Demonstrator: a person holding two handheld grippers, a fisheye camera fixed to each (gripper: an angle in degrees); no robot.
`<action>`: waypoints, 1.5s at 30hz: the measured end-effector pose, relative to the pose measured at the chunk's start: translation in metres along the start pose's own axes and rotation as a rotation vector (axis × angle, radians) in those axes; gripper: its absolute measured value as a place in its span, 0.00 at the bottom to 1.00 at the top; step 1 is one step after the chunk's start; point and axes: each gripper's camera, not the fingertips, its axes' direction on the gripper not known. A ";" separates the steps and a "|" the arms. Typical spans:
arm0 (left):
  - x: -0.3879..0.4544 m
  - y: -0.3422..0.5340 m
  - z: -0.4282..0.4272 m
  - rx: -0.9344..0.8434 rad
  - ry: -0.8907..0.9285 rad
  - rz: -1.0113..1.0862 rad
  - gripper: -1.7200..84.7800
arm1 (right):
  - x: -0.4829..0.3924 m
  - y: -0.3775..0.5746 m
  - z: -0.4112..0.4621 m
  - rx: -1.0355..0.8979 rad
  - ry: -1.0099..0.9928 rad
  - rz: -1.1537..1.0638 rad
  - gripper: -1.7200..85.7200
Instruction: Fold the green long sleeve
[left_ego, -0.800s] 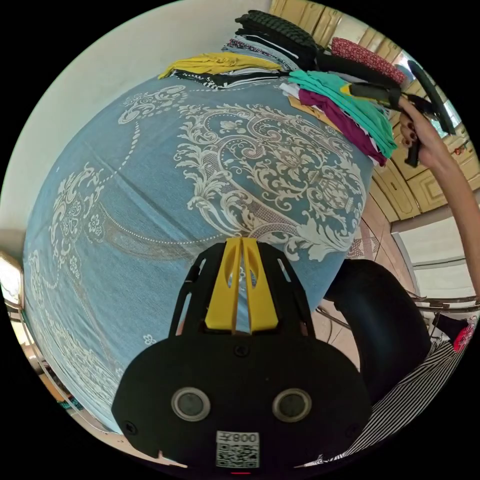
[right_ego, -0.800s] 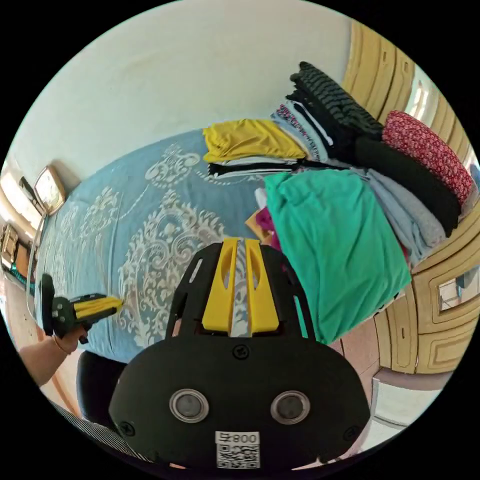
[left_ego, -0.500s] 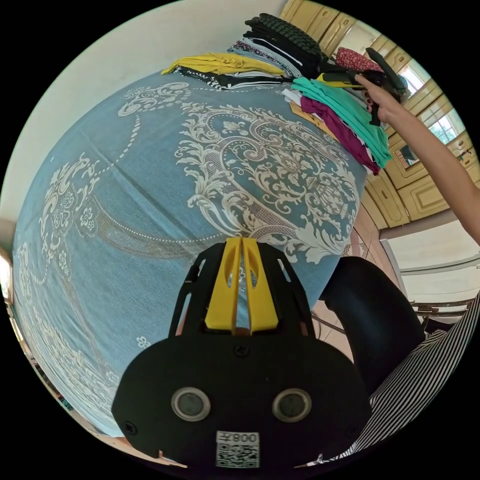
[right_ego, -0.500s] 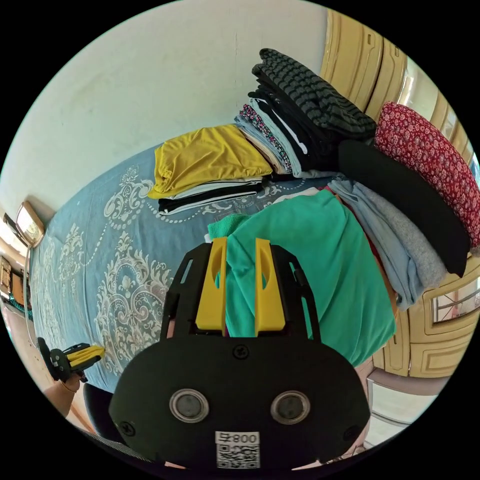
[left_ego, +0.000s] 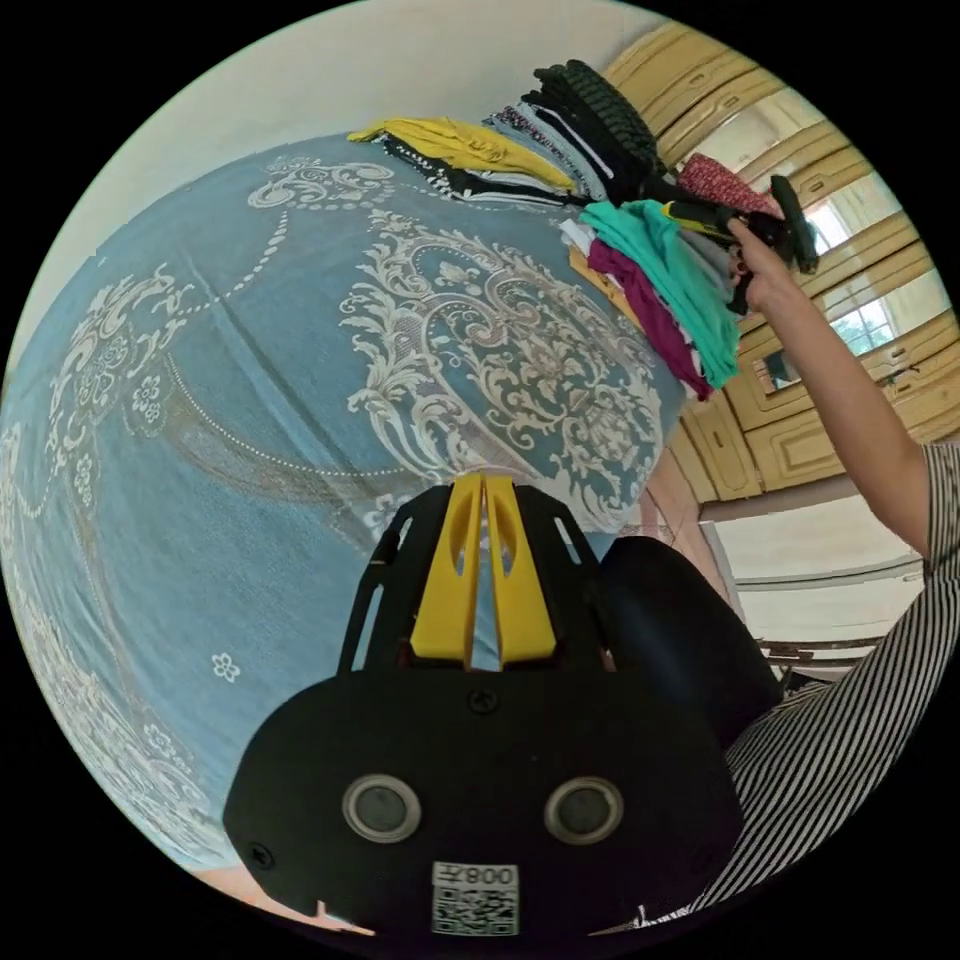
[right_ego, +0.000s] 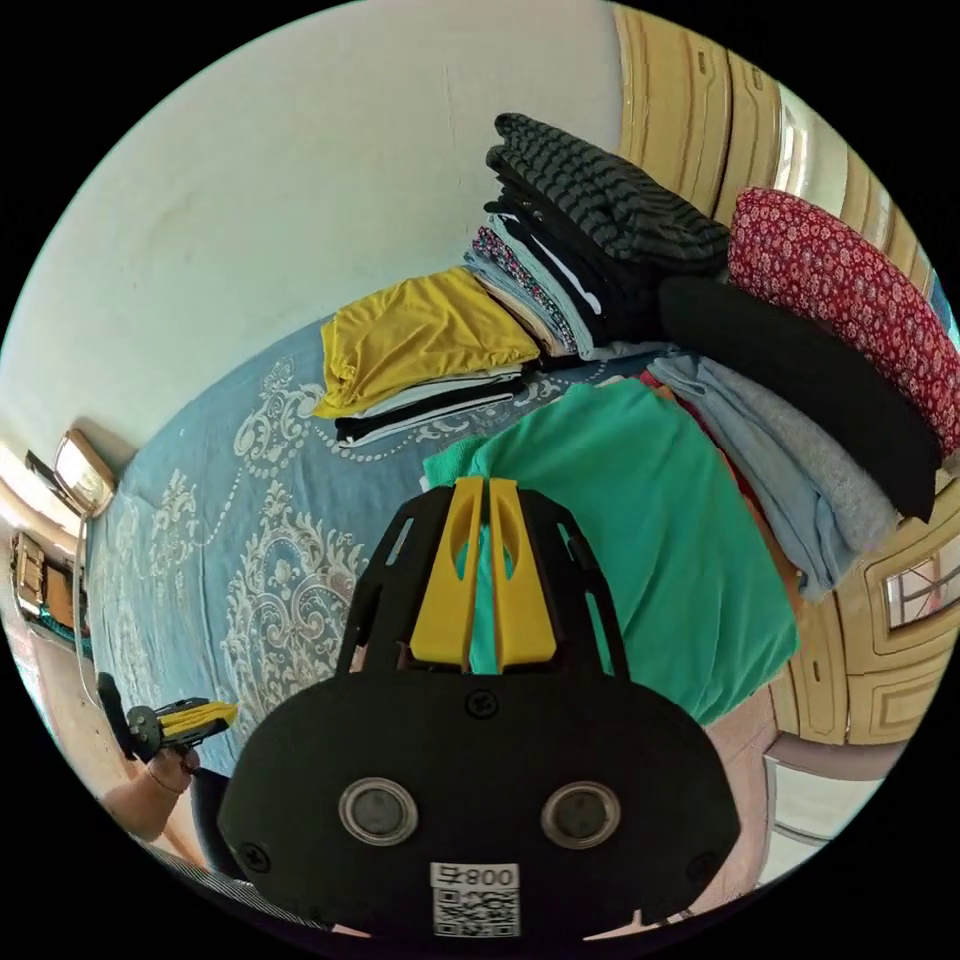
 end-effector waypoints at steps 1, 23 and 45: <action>-0.001 0.004 -0.004 0.024 0.039 0.003 0.02 | 0.006 -0.001 -0.014 0.018 -0.025 0.000 0.03; 0.001 0.145 -0.150 0.457 0.211 0.184 0.11 | 0.088 0.024 -0.560 0.487 -0.626 -0.458 0.03; 0.052 0.282 -0.086 0.053 0.434 0.510 0.04 | 0.163 0.045 -0.635 0.341 -0.889 -0.594 0.02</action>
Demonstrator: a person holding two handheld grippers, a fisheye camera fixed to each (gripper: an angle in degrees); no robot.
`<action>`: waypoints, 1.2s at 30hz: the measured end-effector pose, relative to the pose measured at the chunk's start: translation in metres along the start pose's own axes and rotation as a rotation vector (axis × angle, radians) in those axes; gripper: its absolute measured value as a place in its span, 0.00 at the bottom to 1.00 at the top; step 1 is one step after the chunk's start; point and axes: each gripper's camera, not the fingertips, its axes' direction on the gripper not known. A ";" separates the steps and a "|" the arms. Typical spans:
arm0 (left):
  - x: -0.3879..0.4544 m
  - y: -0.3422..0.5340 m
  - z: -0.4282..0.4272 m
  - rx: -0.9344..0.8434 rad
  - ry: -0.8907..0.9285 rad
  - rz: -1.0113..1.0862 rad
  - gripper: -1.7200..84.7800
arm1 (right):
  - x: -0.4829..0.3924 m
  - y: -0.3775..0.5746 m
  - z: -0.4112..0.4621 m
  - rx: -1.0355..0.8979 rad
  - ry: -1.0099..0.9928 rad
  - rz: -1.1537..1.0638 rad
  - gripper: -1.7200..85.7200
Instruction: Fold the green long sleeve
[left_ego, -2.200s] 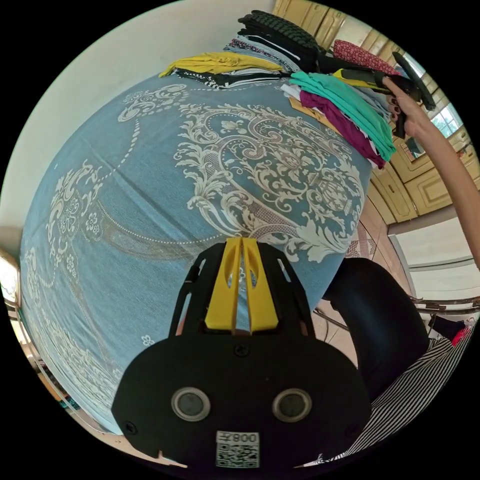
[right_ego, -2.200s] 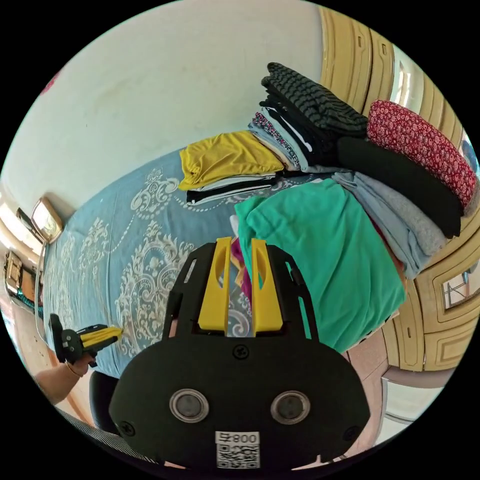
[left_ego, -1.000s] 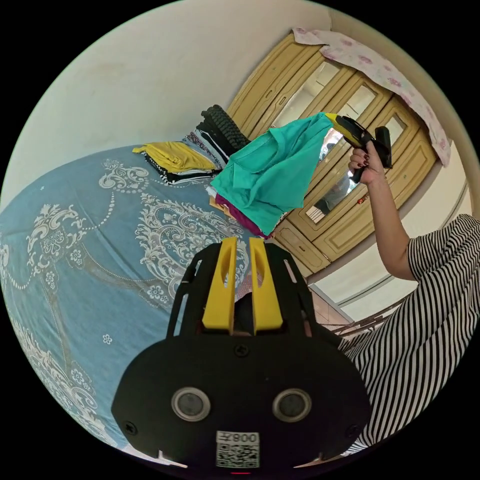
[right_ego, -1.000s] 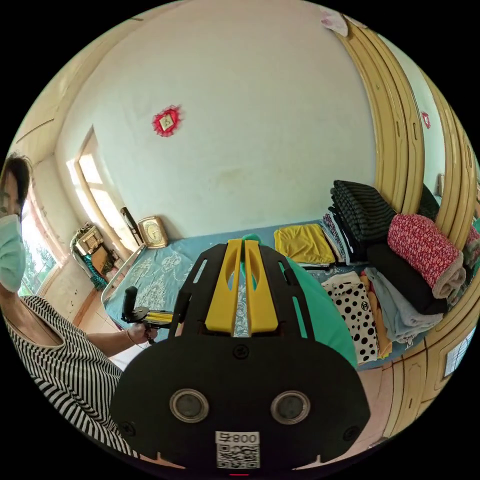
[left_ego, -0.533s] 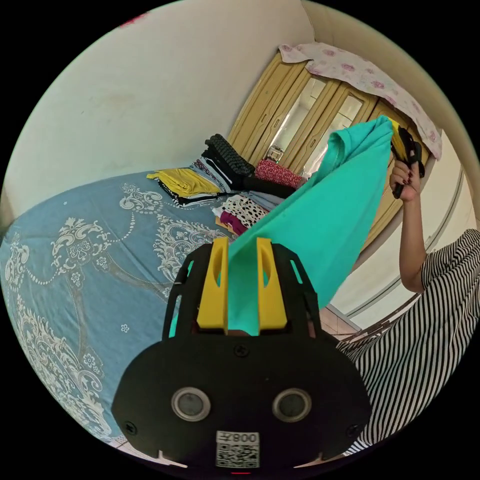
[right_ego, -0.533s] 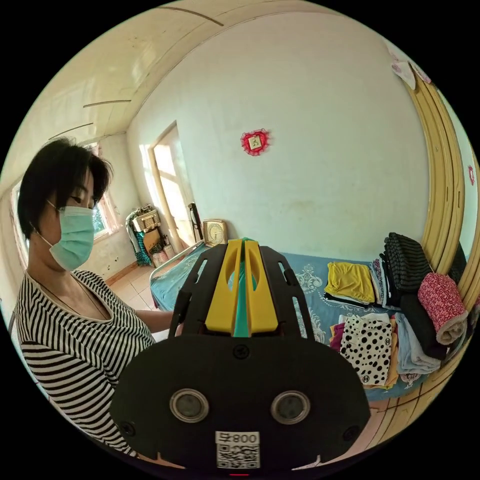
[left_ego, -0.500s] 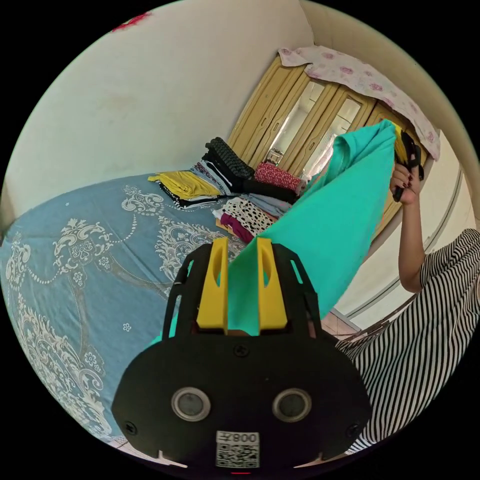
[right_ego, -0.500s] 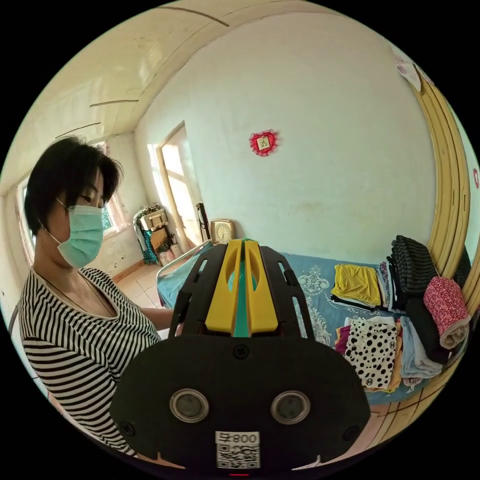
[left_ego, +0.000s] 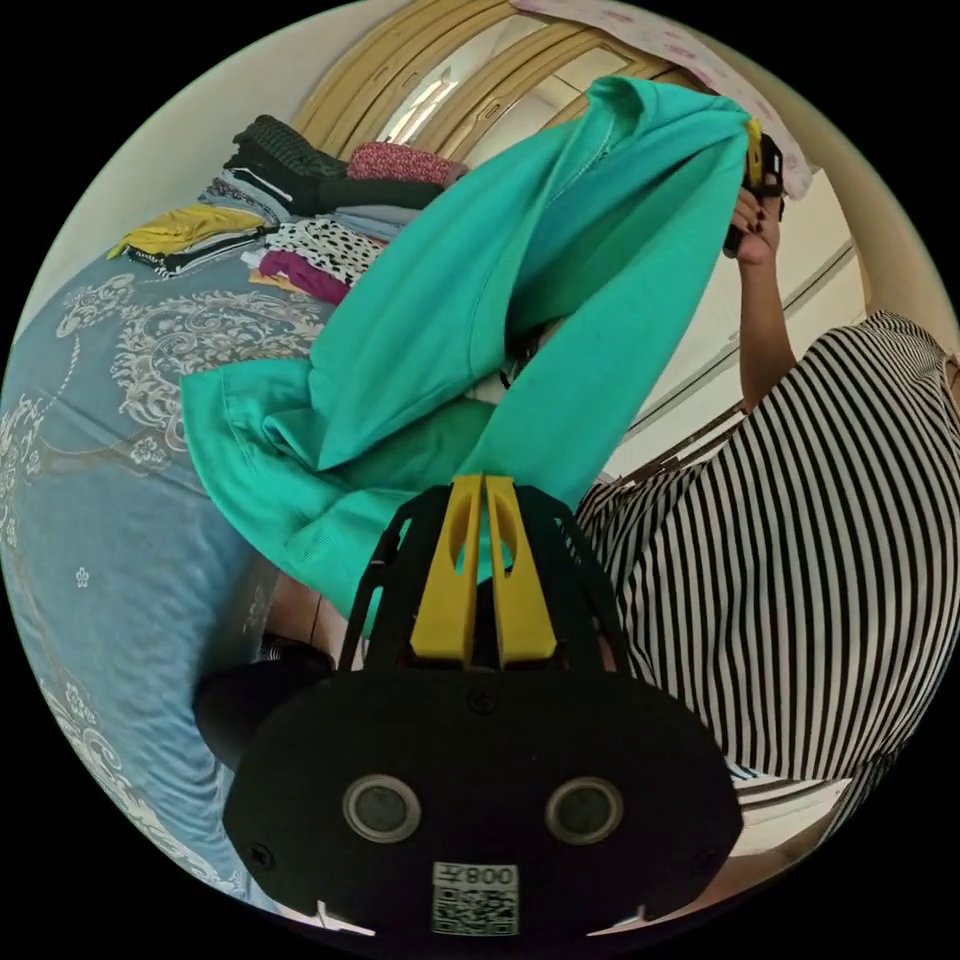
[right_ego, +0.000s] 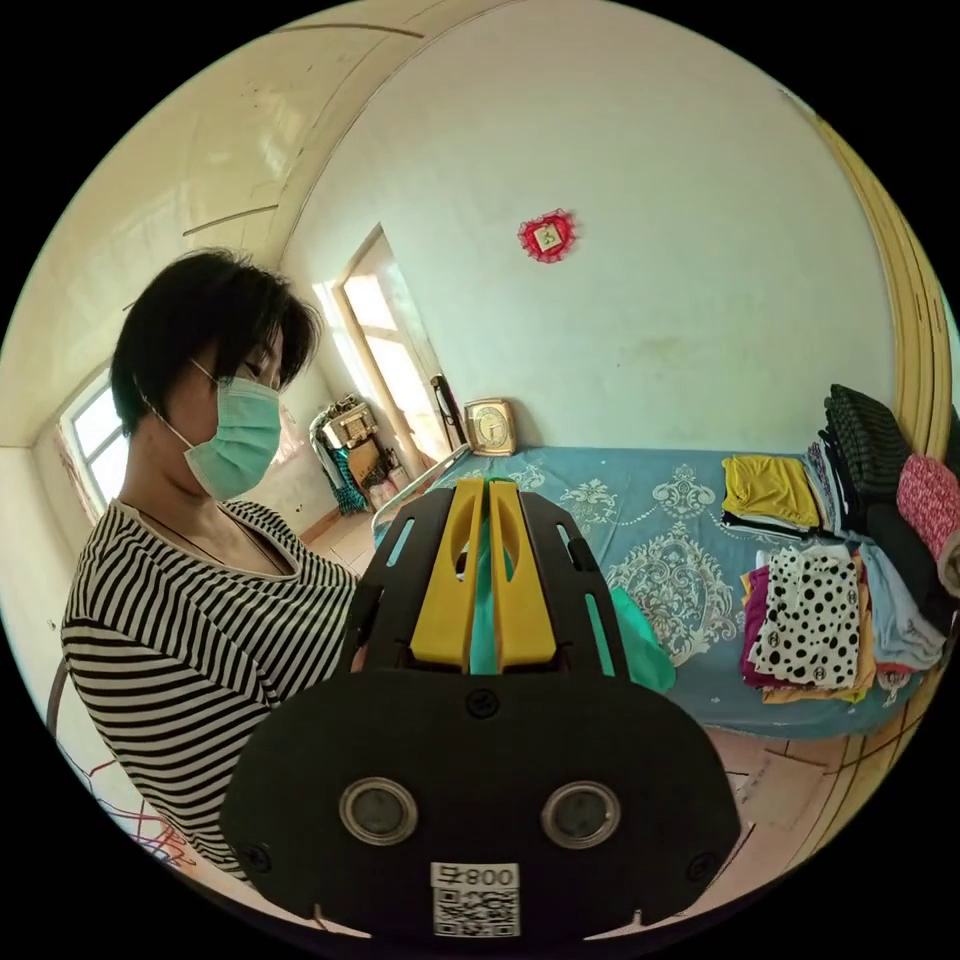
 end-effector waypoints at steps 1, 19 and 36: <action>0.002 0.003 0.003 -0.007 -0.001 -0.007 0.05 | 0.006 0.003 -0.004 0.006 -0.003 0.018 0.02; 0.027 -0.002 0.088 -0.281 -0.447 0.062 0.11 | 0.109 0.027 -0.087 0.098 -0.045 0.162 0.02; 0.131 0.139 -0.068 0.198 -0.519 -0.146 0.02 | 0.151 0.045 -0.134 0.212 -0.069 0.151 0.02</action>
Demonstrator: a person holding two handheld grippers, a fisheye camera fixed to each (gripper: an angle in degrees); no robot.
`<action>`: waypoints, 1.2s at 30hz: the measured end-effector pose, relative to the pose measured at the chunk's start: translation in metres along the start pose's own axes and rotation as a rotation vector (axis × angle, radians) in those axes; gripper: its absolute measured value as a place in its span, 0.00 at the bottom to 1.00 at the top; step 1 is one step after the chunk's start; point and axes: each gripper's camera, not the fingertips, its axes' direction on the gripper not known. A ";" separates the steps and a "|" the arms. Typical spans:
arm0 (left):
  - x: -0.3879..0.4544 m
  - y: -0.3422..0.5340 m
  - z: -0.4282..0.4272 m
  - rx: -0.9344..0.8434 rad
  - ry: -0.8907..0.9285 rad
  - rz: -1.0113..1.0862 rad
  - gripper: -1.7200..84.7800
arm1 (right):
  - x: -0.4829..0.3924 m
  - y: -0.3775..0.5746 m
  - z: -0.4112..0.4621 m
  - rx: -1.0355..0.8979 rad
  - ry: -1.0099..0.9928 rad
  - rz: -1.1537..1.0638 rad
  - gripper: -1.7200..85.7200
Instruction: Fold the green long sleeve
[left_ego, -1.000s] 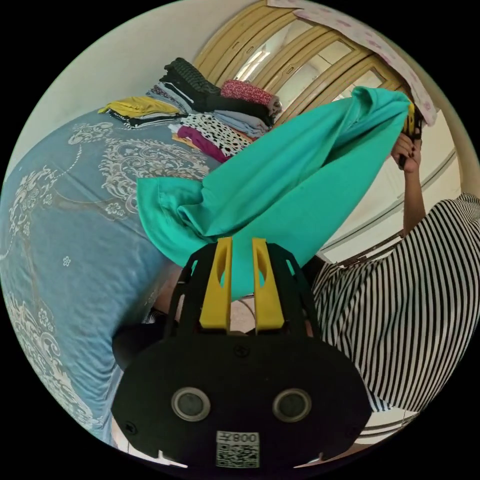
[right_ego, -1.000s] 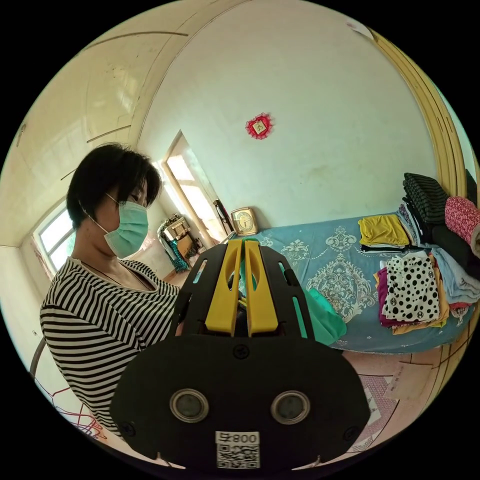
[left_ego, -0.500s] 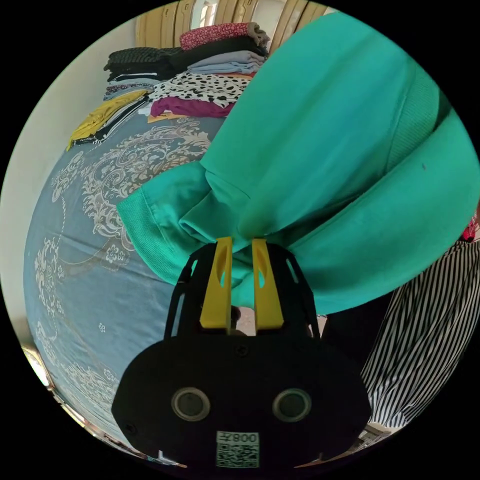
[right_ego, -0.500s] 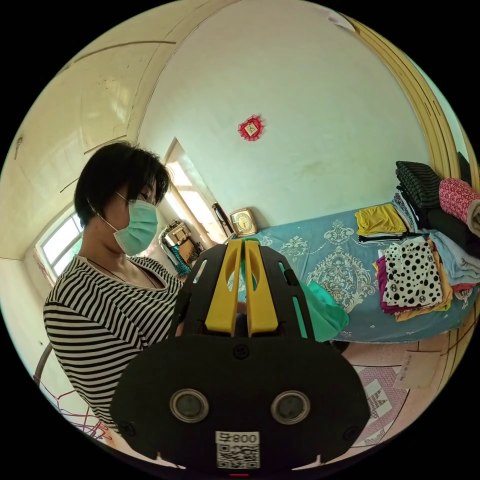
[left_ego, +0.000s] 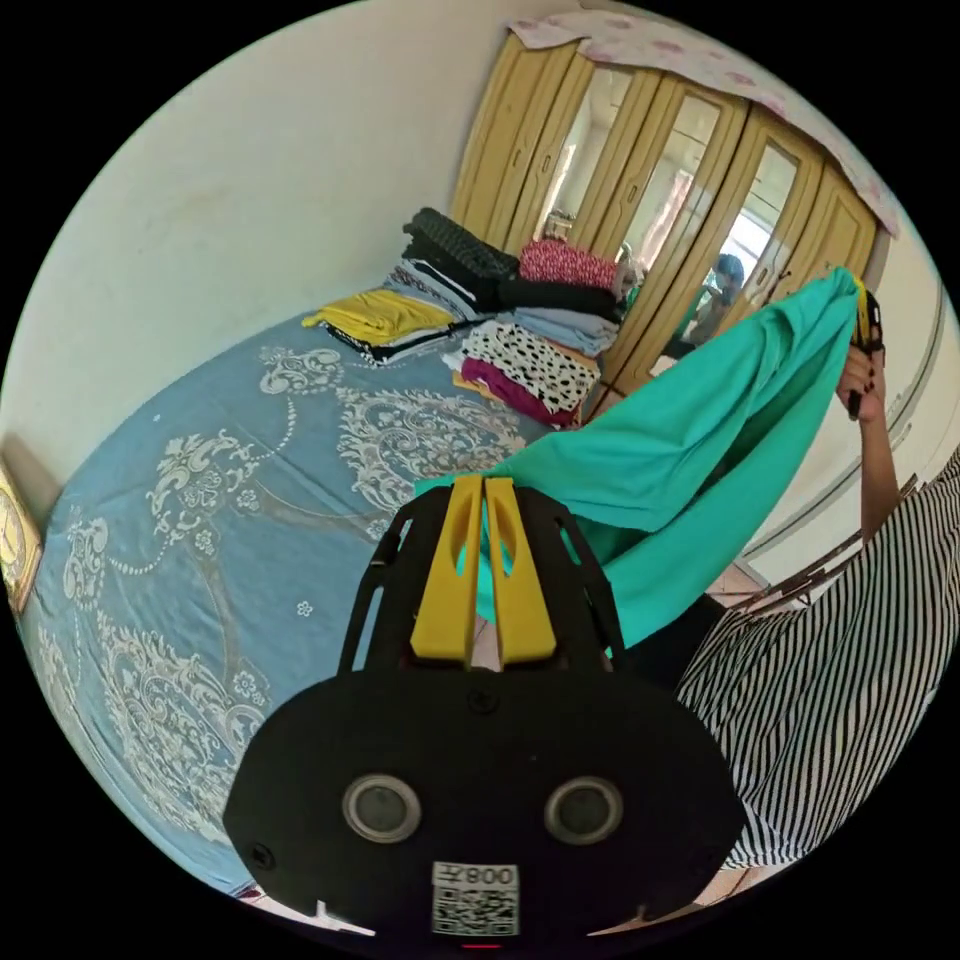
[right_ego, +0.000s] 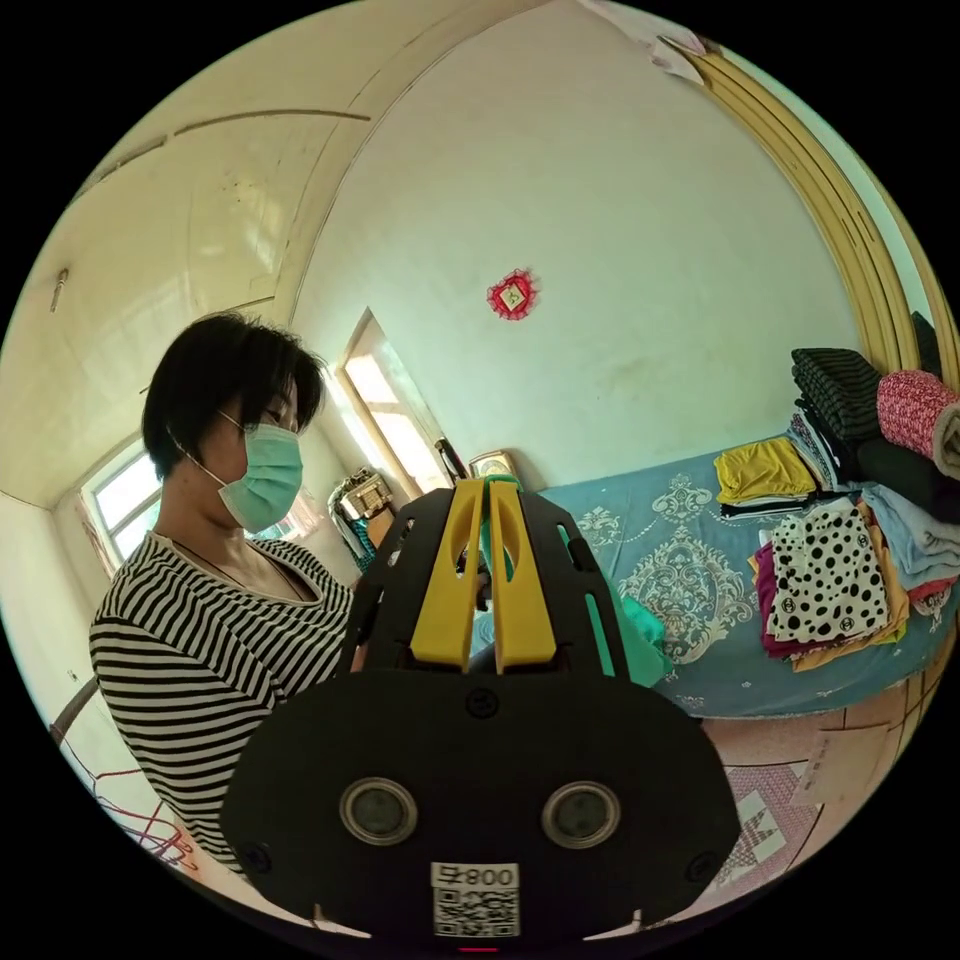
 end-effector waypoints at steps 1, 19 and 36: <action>0.002 0.005 -0.013 0.028 -0.012 -0.003 0.02 | -0.001 0.000 -0.002 0.008 -0.004 -0.006 0.02; 0.134 0.213 -0.368 0.610 -0.521 0.041 0.02 | -0.064 -0.028 -0.030 0.146 -0.062 -0.265 0.02; 0.286 0.398 -0.498 0.722 -0.754 0.136 0.02 | -0.182 0.025 -0.039 0.200 -0.125 -0.459 0.02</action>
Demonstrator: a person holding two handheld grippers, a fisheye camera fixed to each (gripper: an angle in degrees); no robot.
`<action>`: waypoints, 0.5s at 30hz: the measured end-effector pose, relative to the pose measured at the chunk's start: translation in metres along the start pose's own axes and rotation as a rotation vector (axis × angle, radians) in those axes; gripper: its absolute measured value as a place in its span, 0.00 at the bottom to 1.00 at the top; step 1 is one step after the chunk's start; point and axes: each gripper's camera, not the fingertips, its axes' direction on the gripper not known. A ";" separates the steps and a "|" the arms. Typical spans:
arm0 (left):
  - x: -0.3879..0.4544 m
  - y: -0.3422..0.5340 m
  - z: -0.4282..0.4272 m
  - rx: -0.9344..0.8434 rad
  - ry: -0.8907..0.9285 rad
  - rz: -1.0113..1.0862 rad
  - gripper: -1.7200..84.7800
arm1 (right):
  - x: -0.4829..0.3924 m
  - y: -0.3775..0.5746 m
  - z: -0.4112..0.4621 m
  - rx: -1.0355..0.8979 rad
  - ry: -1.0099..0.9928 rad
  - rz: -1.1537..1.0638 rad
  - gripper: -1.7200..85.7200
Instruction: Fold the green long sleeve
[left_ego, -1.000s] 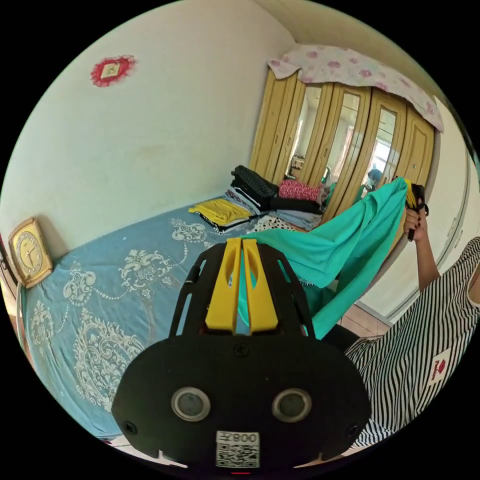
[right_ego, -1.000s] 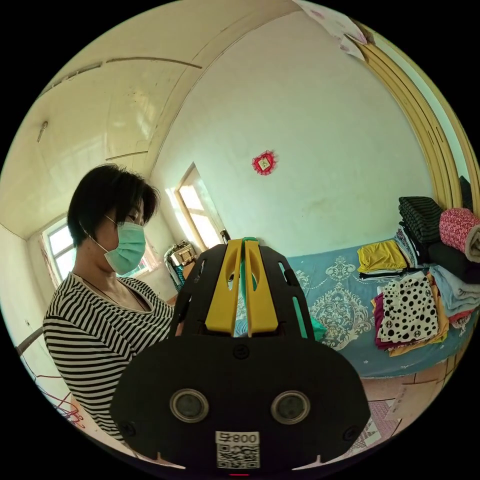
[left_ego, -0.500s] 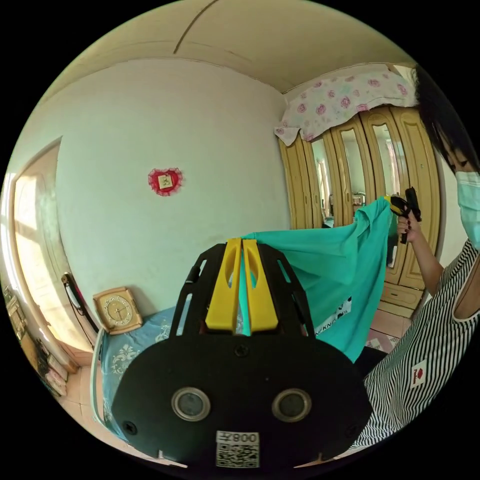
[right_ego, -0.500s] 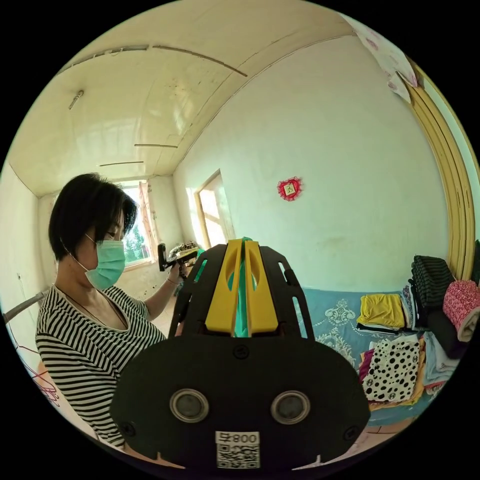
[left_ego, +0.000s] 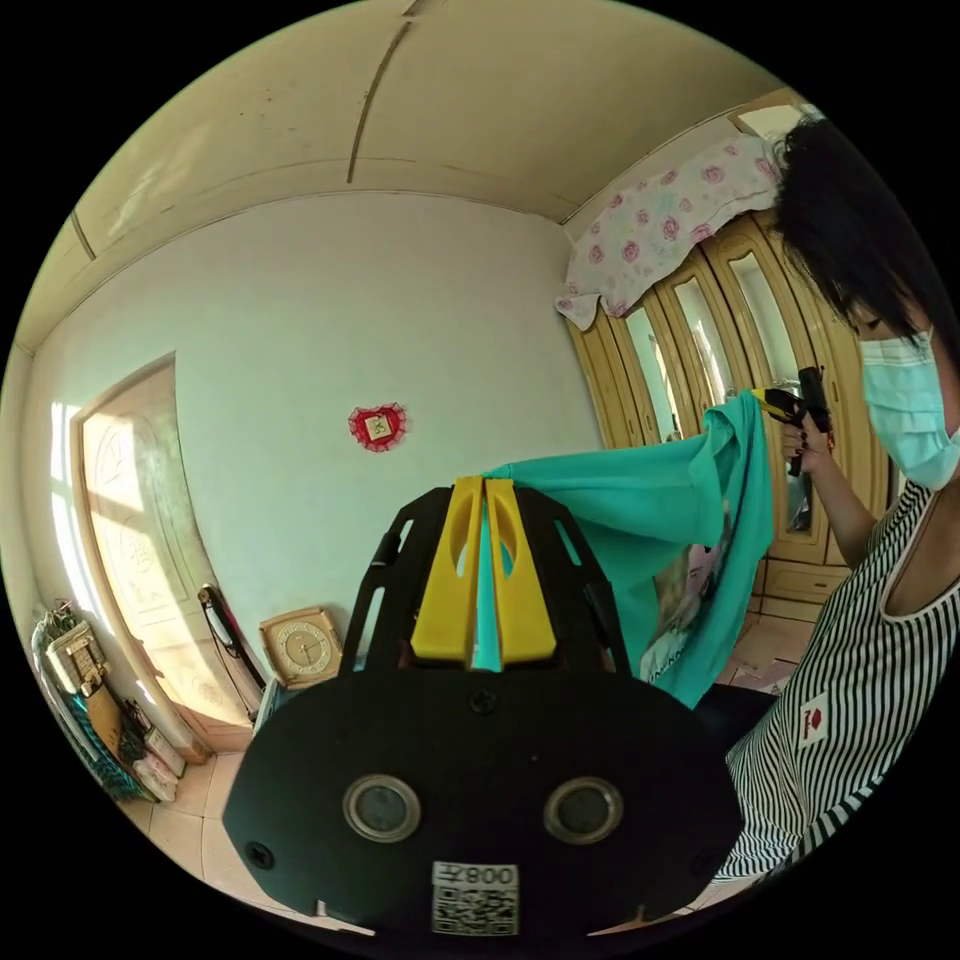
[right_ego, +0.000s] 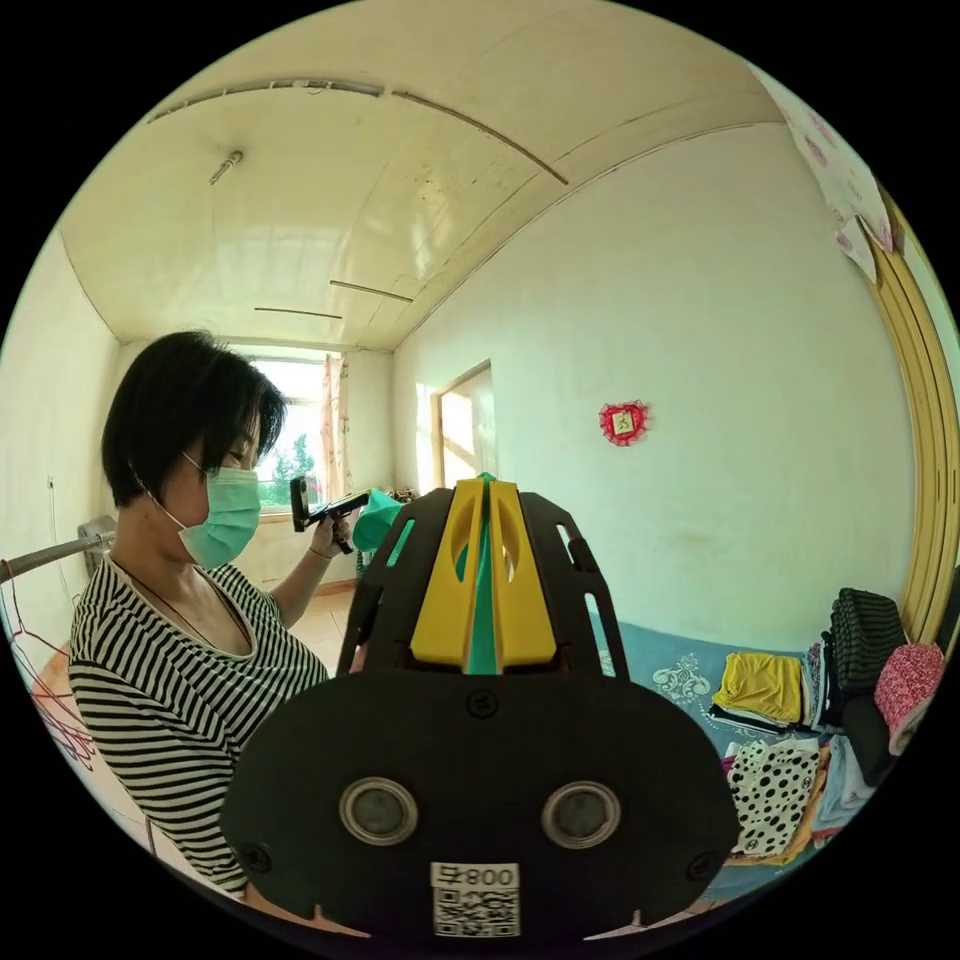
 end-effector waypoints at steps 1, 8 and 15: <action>0.000 0.001 -0.006 0.005 -0.006 0.000 0.02 | -0.006 0.001 0.000 0.002 -0.001 -0.009 0.02; -0.005 0.019 -0.062 0.069 -0.044 -0.015 0.02 | -0.057 0.019 0.015 0.012 -0.007 -0.063 0.02; -0.020 0.050 -0.082 0.141 -0.054 -0.090 0.02 | -0.099 0.058 0.045 0.030 -0.034 -0.098 0.02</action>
